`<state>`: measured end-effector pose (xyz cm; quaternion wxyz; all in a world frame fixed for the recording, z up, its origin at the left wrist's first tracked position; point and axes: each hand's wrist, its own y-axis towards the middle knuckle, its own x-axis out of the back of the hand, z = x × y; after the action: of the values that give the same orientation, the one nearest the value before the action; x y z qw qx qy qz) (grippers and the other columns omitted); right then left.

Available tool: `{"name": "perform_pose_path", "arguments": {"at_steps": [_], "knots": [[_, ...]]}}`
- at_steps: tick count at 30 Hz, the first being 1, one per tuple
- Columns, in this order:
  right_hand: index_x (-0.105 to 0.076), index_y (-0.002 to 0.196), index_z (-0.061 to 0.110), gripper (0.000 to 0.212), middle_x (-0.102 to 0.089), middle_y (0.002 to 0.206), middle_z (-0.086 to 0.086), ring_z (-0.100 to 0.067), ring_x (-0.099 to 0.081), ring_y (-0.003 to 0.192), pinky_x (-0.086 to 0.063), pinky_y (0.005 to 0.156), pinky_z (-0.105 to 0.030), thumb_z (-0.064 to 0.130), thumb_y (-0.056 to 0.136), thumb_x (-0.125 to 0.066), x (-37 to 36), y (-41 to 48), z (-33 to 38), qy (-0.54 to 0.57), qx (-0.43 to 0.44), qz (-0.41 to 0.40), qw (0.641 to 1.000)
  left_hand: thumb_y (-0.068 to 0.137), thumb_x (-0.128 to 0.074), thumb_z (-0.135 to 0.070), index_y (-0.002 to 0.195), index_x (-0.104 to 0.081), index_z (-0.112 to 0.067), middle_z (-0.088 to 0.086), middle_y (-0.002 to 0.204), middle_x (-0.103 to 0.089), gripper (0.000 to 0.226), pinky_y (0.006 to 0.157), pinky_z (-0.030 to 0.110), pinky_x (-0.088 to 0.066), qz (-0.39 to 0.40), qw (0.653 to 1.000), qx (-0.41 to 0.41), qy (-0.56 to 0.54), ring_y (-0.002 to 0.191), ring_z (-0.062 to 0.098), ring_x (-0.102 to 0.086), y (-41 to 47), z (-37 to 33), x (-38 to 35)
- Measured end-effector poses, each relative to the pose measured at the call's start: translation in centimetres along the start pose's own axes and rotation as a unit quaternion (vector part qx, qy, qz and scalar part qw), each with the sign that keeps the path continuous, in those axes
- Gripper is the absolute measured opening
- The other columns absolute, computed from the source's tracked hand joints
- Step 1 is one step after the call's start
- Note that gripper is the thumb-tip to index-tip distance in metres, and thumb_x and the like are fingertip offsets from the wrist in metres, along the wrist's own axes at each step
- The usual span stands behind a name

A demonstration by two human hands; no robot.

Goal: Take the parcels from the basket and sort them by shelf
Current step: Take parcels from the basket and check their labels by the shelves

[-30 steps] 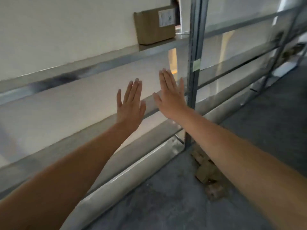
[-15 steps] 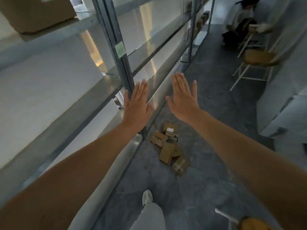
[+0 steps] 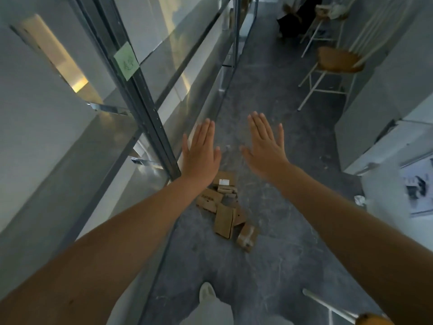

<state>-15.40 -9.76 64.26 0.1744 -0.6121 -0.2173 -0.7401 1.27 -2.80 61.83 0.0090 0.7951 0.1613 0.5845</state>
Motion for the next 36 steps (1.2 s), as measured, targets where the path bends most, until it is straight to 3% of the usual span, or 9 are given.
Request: {"name": "perform_pose_path", "arguments": {"at_steps": [8, 12, 16, 21, 29, 31, 34, 36], "knots": [[0.008, 0.156, 0.014, 0.074, 0.012, 0.165, 0.000, -0.012, 0.017, 0.149, 0.016, 0.116, -0.048, 0.038, 0.100, -0.035, -9.2, 1.0, -3.4, 0.006, -0.026, 0.089, 0.996, 0.103, -0.032, -0.029, 0.157, -0.005, -0.018, -0.004, 0.165, -0.001, 0.062, 0.118, 0.044, 0.008, 0.100, 0.994, 0.041, -0.022, 0.151, 0.012, 0.005, -0.5, 2.7, -10.0], [0.006, 0.156, 0.013, 0.071, 0.010, 0.165, 0.000, -0.013, 0.016, 0.150, 0.015, 0.116, -0.048, 0.040, 0.101, -0.030, -13.8, 1.0, -7.2, 0.012, -0.042, 0.130, 0.990, 0.103, -0.032, -0.027, 0.157, -0.007, -0.018, -0.004, 0.165, -0.003, 0.061, 0.122, 0.051, 0.000, 0.155, 0.986, 0.057, -0.015, 0.151, 0.012, 0.004, -2.0, 2.3, -15.0], [0.005, 0.156, 0.013, 0.069, 0.009, 0.165, 0.000, -0.012, 0.016, 0.149, 0.017, 0.115, -0.046, 0.038, 0.101, -0.029, -19.4, 0.1, -10.9, 0.024, -0.039, 0.169, 0.985, 0.103, -0.037, -0.025, 0.157, -0.011, -0.016, -0.002, 0.165, -0.007, 0.061, 0.121, 0.048, -0.006, 0.188, 0.974, 0.121, -0.017, 0.152, 0.013, 0.000, -4.5, 2.3, -20.6], [0.006, 0.156, 0.012, 0.069, 0.010, 0.165, 0.000, -0.014, 0.016, 0.150, 0.013, 0.118, -0.049, 0.039, 0.103, -0.028, -31.2, -1.8, -17.2, -0.004, -0.006, 0.276, 0.961, 0.102, -0.041, -0.025, 0.156, -0.015, -0.014, 0.001, 0.163, -0.015, 0.061, 0.121, 0.040, -0.007, 0.256, 0.939, 0.228, -0.018, 0.151, 0.015, -0.008, -9.5, 2.6, -33.1], [-0.010, 0.156, 0.014, 0.063, -0.008, 0.164, -0.001, -0.015, 0.001, 0.151, 0.006, 0.120, -0.048, 0.034, 0.102, -0.035, -53.1, -5.7, -26.6, 0.011, 0.003, 0.342, 0.940, 0.102, -0.039, -0.018, 0.153, -0.022, -0.006, 0.011, 0.161, -0.021, 0.055, 0.123, 0.036, -0.011, 0.338, 0.884, 0.309, -0.095, 0.150, 0.023, -0.014, -17.7, 5.1, -55.1], [-0.016, 0.155, 0.014, 0.057, -0.014, 0.163, -0.002, -0.017, -0.007, 0.151, -0.002, 0.121, -0.048, 0.031, 0.103, -0.032, -59.1, -6.3, -27.4, 0.029, -0.026, 0.383, 0.923, 0.104, -0.036, -0.021, 0.152, -0.026, -0.006, 0.013, 0.159, -0.026, 0.051, 0.121, 0.034, -0.018, 0.328, 0.847, 0.385, -0.164, 0.147, 0.025, -0.022, -18.8, 5.7, -60.0], [-0.033, 0.149, 0.012, 0.048, -0.032, 0.157, -0.010, -0.026, -0.029, 0.144, -0.018, 0.119, -0.046, 0.031, 0.106, -0.029, -66.9, -6.7, -27.4, 0.095, -0.069, 0.432, 0.894, 0.106, -0.030, -0.028, 0.142, -0.042, -0.004, 0.018, 0.144, -0.046, 0.045, 0.106, 0.035, -0.036, 0.300, 0.755, 0.529, -0.246, 0.134, 0.032, -0.043, -19.4, 6.7, -66.5], [-0.039, 0.146, 0.013, 0.048, -0.042, 0.150, -0.013, -0.031, -0.040, 0.137, -0.027, 0.115, -0.045, 0.037, 0.106, -0.030, -71.0, -7.0, -26.8, 0.153, -0.111, 0.440, 0.878, 0.106, -0.026, -0.034, 0.137, -0.047, -0.002, 0.020, 0.139, -0.051, 0.049, 0.105, 0.041, -0.040, 0.288, 0.681, 0.605, -0.295, 0.129, 0.036, -0.048, -19.0, 7.2, -70.5]]}}
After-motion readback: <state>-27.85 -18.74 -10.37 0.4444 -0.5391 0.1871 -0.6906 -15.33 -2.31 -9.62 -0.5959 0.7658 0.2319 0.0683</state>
